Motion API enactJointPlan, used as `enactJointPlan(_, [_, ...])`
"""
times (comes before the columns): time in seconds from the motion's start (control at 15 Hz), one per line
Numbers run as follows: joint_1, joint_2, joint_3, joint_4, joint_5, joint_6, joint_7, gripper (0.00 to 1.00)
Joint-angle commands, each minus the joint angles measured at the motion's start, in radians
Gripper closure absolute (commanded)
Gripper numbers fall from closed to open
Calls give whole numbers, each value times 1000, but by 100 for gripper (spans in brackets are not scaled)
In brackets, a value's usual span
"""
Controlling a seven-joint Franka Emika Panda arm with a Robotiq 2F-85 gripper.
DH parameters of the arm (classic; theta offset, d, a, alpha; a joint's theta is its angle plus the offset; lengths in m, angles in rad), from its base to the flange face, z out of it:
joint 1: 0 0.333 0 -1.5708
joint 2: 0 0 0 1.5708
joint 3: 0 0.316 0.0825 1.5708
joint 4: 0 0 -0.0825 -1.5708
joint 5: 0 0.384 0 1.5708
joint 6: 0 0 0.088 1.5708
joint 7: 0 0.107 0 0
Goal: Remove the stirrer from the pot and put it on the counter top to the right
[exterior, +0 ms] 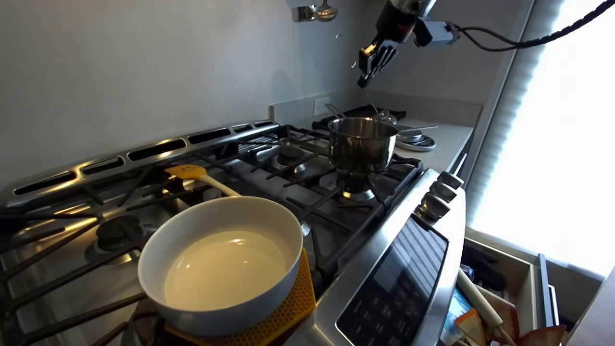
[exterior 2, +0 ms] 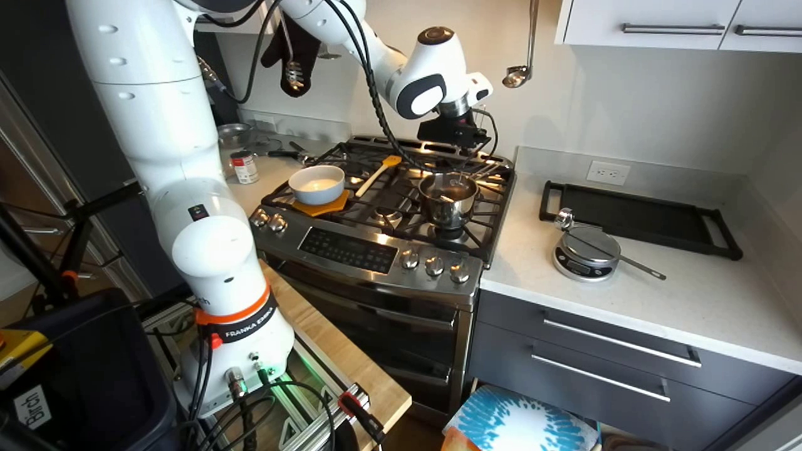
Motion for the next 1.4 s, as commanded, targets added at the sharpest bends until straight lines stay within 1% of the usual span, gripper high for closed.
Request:
enactJointPlan(0.0, [-6,-67,-25,-95,-70,150,79,99])
enactJointPlan(0.07, [9,-80,-80,-120,-199,173,160,99])
enactJointPlan(0.13, [-5,-92,-105,-130,-271,131,162,99])
enactJointPlan(0.2, [-15,-100,-129,-131,-348,63,183,99])
enactJointPlan(0.27, [-15,-106,-145,-130,-396,8,202,99])
enactJointPlan(0.33, [-14,-108,-157,-129,-409,-49,199,99])
enactJointPlan(0.47, [-32,-99,-194,-123,-489,-144,245,99])
enactJointPlan(0.53, [-32,-85,-205,-114,-475,-176,224,99])
enactJointPlan(0.6, [-36,-76,-216,-108,-488,-211,233,99])
enactJointPlan(0.67, [-37,-65,-224,-101,-467,-239,217,99])
enactJointPlan(0.73, [-39,-60,-230,-103,-472,-256,230,99])
enactJointPlan(0.8, [-48,-49,-240,-97,-529,-278,279,99])
enactJointPlan(0.93, [-55,-13,-254,-61,-632,-330,331,99])
enactJointPlan(1.13, [-46,75,-267,36,-815,-444,423,99])
enactJointPlan(1.2, [-40,81,-265,47,-814,-467,428,99])
enactJointPlan(1.27, [-49,23,-261,-13,-760,-416,385,97])
enactJointPlan(1.33, [-47,44,-262,9,-776,-434,395,97])
